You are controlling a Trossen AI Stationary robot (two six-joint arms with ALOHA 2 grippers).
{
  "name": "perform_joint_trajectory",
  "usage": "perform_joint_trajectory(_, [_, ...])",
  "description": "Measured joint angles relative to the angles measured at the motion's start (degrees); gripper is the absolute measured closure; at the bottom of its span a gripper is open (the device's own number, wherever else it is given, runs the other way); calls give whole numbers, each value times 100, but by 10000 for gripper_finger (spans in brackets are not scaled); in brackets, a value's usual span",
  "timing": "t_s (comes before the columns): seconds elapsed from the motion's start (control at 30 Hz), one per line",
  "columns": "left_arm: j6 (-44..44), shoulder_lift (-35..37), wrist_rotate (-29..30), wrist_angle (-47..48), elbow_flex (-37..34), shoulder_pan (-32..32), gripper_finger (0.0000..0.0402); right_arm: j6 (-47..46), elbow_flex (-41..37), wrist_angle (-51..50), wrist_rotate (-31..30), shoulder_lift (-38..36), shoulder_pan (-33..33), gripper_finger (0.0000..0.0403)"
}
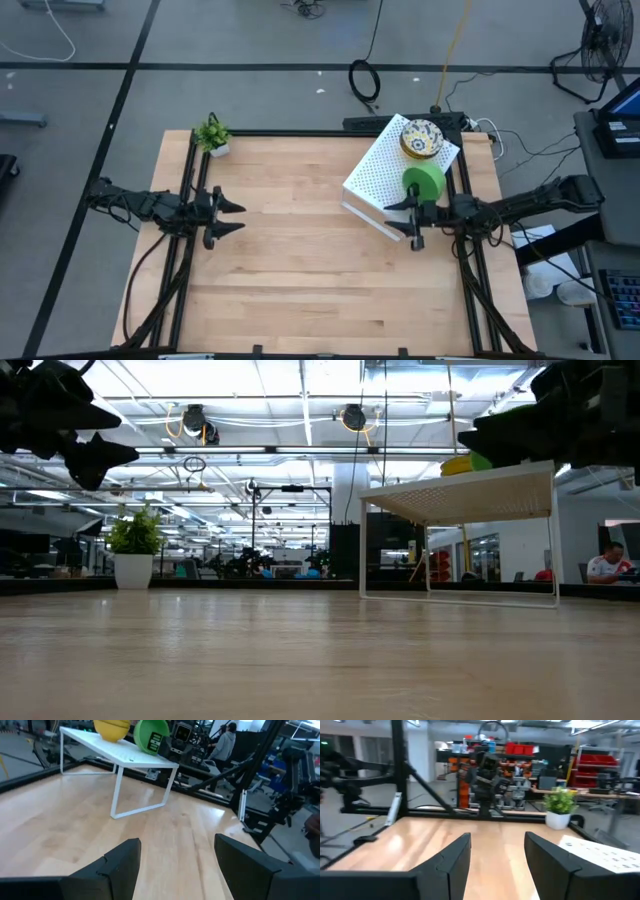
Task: Pick & Place Mini bowls
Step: Adjust the green bowls on the shelf
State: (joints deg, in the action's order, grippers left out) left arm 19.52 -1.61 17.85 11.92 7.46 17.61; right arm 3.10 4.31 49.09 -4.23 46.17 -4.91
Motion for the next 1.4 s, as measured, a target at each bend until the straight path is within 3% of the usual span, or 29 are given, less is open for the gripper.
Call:
perform_joint_trajectory(0.3, [-156,-26,-2,40,-2,2,149,-1005,-6,880,889,9,-269,230])
perform_joint_trajectory(0.5, [-331,-26,4,38,-2,2,149,-1211,-6,857,913,15,-271,229])
perform_joint_trajectory(0.7, [-327,-26,17,88,-2,2,149,-1215,-6,773,1329,15,-271,230])
perform_joint_trajectory(0.93, [-287,-26,17,170,-2,2,149,-1145,282,597,1201,22,-271,232])
perform_joint_trajectory(1.0, [-285,-26,17,168,-2,2,149,-970,800,38,1369,7,-270,230])
perform_joint_trajectory(1.1, [-283,-26,15,164,-2,2,149,-581,1964,-1941,1399,160,-386,226])
perform_joint_trajectory(1.4, [-255,-26,9,177,-2,2,149,102,6471,-7852,-1068,1741,-1117,229])
